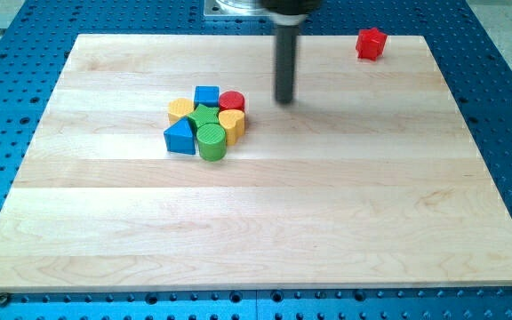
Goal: Move the red star into the group of blocks
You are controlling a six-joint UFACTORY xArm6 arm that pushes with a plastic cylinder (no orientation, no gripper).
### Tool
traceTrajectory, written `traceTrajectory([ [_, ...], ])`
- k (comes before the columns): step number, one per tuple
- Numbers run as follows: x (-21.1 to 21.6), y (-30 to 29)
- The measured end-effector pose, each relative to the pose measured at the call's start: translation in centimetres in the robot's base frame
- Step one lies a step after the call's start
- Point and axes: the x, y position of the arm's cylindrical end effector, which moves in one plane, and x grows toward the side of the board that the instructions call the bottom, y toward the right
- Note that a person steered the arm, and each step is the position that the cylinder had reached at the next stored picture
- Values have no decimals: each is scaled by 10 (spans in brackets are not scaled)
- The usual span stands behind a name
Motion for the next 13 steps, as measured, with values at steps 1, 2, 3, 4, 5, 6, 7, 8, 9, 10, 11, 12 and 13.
traceTrajectory([
  [1,-19,122],
  [2,-64,174],
  [3,-110,157],
  [4,-123,96],
  [5,-118,-5],
  [6,-105,-104],
  [7,-118,-116],
  [8,-97,-183],
  [9,-58,-214],
  [10,-98,-217],
  [11,-107,-253],
  [12,-81,-254],
  [13,-71,-256],
])
